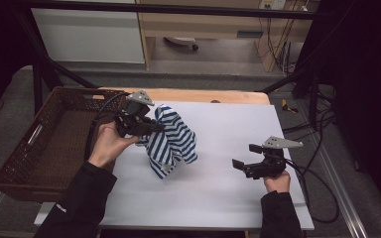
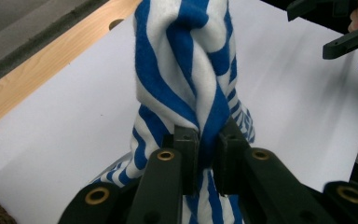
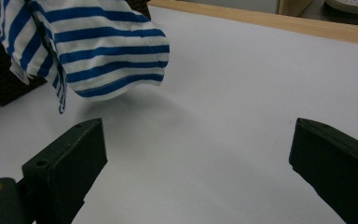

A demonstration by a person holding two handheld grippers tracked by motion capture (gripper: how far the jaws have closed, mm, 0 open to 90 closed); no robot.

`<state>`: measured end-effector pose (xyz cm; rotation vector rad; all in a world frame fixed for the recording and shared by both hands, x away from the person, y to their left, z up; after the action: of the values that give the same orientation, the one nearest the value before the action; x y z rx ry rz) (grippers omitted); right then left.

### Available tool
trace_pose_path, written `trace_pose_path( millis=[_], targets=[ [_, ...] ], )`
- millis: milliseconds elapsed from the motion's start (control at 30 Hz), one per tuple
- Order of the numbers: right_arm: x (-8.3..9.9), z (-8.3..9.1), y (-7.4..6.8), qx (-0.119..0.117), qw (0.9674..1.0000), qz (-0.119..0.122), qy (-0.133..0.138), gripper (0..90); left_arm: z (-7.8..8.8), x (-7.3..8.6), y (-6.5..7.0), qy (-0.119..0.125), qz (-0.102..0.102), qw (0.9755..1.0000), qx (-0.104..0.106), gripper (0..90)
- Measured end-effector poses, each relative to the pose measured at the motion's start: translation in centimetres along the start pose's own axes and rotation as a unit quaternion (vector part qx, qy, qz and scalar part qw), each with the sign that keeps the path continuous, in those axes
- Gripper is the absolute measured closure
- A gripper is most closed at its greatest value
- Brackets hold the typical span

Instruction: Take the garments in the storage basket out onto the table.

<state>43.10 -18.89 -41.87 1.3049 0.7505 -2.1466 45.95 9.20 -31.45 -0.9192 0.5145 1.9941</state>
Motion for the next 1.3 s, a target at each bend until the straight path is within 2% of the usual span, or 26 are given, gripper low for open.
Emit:
trace_pose_path(
  millis=[367, 833, 967, 1133, 1200, 1300],
  targets=[
    [0.0, 0.0, 0.0, 0.000, 1.0000, 0.001, 0.000, 4.4, -2.6, 1.5, 0.5, -0.012, 0.005, 0.9999, 0.009, 81.4],
    [0.0, 0.0, 0.0, 0.000, 1.0000, 0.000, 0.000, 4.4, -4.7, 3.1, 0.8, -0.027, 0.014, 0.9993, 0.022, 78.0],
    [0.0, 0.0, 0.0, 0.000, 1.0000, 0.001, -0.001, 4.4, -5.0, 3.5, 0.7, -0.032, 0.017, 0.9991, 0.020, 71.1],
    [0.0, 0.0, 0.0, -0.001, 1.0000, 0.000, 0.000, 4.4, -4.8, 3.8, 0.4, -0.043, 0.014, 0.9990, 0.007, 51.3],
    [0.0, 0.0, 0.0, 0.000, 1.0000, 0.000, 0.000, 4.4, -4.5, 3.8, 0.3, -0.037, 0.012, 0.9992, 0.003, 45.4],
    [0.0, 0.0, 0.0, -0.001, 1.0000, 0.000, 0.001, 4.4, -4.1, 3.8, 0.1, -0.030, 0.021, 0.9993, 0.007, 35.3]
  ],
)
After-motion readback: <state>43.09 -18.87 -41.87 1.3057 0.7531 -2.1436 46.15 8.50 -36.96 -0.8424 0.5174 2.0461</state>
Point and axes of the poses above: each handheld gripper's, and its own axes: z roughly backward along the jaws, x roughly out of its underside, y roughly to its right, the point moved 9 cm from there along -z, roughly forward along the jaws, and after that the axes turned 5 degrees about y, right-handed, at the moved point
